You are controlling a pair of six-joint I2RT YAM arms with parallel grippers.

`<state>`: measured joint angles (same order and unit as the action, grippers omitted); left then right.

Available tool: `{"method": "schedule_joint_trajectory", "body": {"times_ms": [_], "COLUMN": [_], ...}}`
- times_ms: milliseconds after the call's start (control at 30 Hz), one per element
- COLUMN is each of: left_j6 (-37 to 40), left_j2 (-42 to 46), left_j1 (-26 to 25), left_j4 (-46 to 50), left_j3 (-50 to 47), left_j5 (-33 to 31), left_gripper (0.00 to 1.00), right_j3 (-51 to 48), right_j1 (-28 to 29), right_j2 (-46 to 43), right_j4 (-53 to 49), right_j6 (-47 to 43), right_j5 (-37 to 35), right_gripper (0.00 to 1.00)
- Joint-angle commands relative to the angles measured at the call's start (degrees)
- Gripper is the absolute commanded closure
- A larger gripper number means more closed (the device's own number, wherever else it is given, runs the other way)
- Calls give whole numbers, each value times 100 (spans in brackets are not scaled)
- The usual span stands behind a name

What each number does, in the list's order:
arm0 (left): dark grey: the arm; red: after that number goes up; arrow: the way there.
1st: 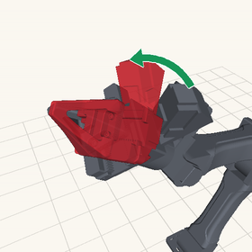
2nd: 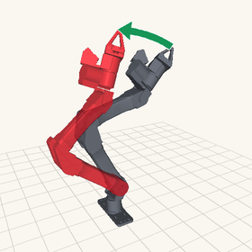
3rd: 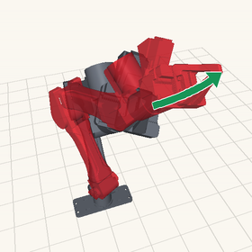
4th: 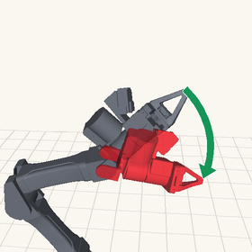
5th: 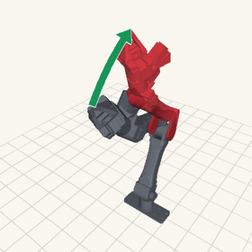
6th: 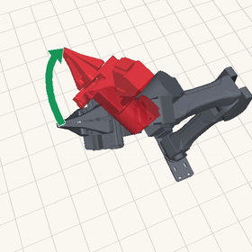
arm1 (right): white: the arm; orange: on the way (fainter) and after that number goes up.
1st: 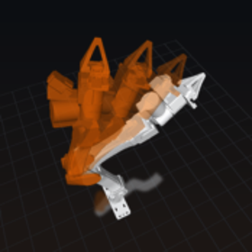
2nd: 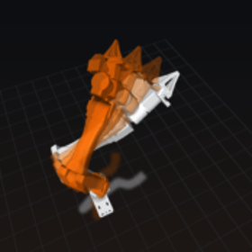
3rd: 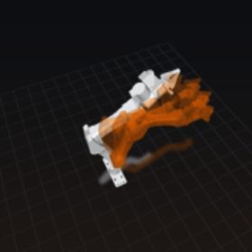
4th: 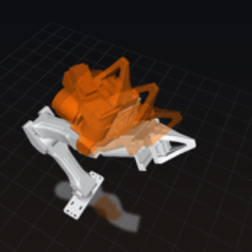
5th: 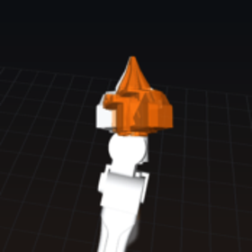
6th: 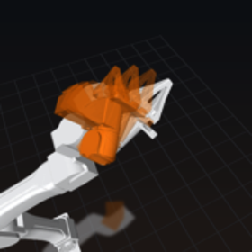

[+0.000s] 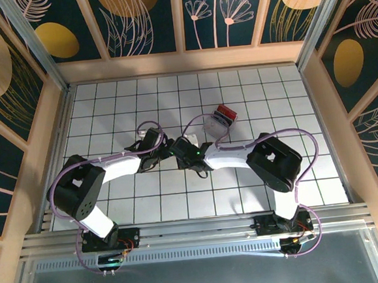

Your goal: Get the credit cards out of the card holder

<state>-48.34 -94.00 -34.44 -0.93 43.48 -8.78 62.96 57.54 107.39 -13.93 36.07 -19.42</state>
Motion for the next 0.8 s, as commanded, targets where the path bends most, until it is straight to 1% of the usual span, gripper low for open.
{"method": "schedule_joint_trajectory", "body": {"times_ms": [0, 67, 167, 433, 600, 700, 767], "left_j6": [-94, -80, -37, 377, 800, 1024, 1121], "left_j2": [-93, -110, -85, 82, 22, -244, -466], "left_j1": [28, 25, 27, -1, -234, -422, -499], "left_j4": [105, 117, 130, 168, 334, 666, 831], "left_j3": [-103, -87, -77, -17, 123, 354, 519], "left_j5": [183, 192, 179, 89, -225, -647, -793], "left_gripper": [1, 1, 1, 1, 1, 1, 1], "right_j3": [151, 113, -6, -374, -392, -451, -484], "right_j1": [38, 22, -19, -164, -182, -188, -190], "right_j2": [227, 271, 237, -141, -278, -381, -437], "right_j4": [-38, -65, -71, 303, 342, 353, 363], "right_j6": [-15, 29, 83, 110, 145, 156, 172], "right_j5": [46, 48, 40, 132, 44, -32, -51], "right_gripper": [35, 39, 48, 78, 77, 75, 74]}}
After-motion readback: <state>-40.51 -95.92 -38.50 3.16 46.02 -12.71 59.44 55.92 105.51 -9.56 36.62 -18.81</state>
